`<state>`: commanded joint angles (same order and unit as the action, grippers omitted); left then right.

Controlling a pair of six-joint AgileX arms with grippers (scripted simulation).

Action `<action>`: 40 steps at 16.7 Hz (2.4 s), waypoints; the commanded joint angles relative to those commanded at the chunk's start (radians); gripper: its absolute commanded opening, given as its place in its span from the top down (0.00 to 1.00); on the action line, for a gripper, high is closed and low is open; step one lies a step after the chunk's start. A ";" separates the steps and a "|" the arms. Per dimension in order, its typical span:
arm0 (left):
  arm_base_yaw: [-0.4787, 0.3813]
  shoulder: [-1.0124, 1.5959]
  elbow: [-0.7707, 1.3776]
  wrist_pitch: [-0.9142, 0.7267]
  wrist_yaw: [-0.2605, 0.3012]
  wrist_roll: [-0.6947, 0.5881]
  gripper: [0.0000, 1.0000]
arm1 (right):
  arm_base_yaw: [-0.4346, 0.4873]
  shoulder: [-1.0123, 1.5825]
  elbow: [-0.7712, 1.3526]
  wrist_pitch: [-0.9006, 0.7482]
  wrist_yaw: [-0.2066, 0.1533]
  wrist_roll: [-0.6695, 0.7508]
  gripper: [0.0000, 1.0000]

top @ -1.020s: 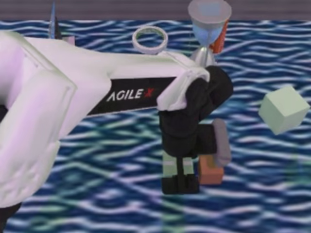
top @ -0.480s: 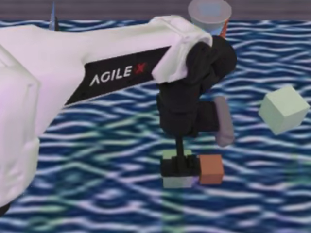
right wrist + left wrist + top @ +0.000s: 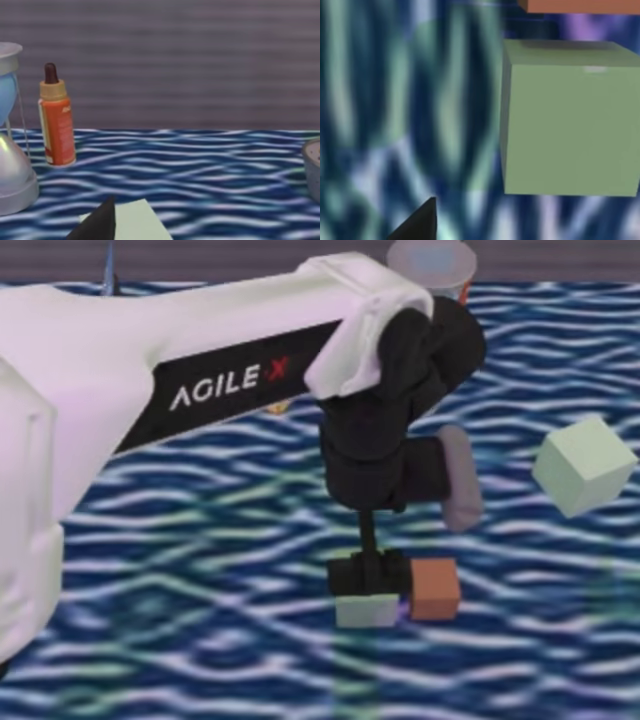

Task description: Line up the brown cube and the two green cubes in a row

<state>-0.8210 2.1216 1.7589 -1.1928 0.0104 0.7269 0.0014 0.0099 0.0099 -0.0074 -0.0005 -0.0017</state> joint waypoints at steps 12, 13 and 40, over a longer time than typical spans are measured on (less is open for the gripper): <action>0.372 -0.819 -0.722 0.459 -0.023 -0.287 0.00 | 0.059 0.915 0.790 -0.527 0.003 -0.118 0.00; 0.413 -0.924 -0.811 0.513 -0.023 -0.322 0.00 | 0.066 1.036 0.880 -0.590 0.004 -0.132 0.00; 0.841 -2.122 -1.759 1.193 -0.010 -0.727 0.00 | 0.141 2.223 1.729 -1.063 0.004 -0.279 0.00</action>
<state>0.0200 0.0000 0.0000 0.0000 0.0000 0.0000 0.1427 2.2327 1.7386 -1.0700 0.0034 -0.2806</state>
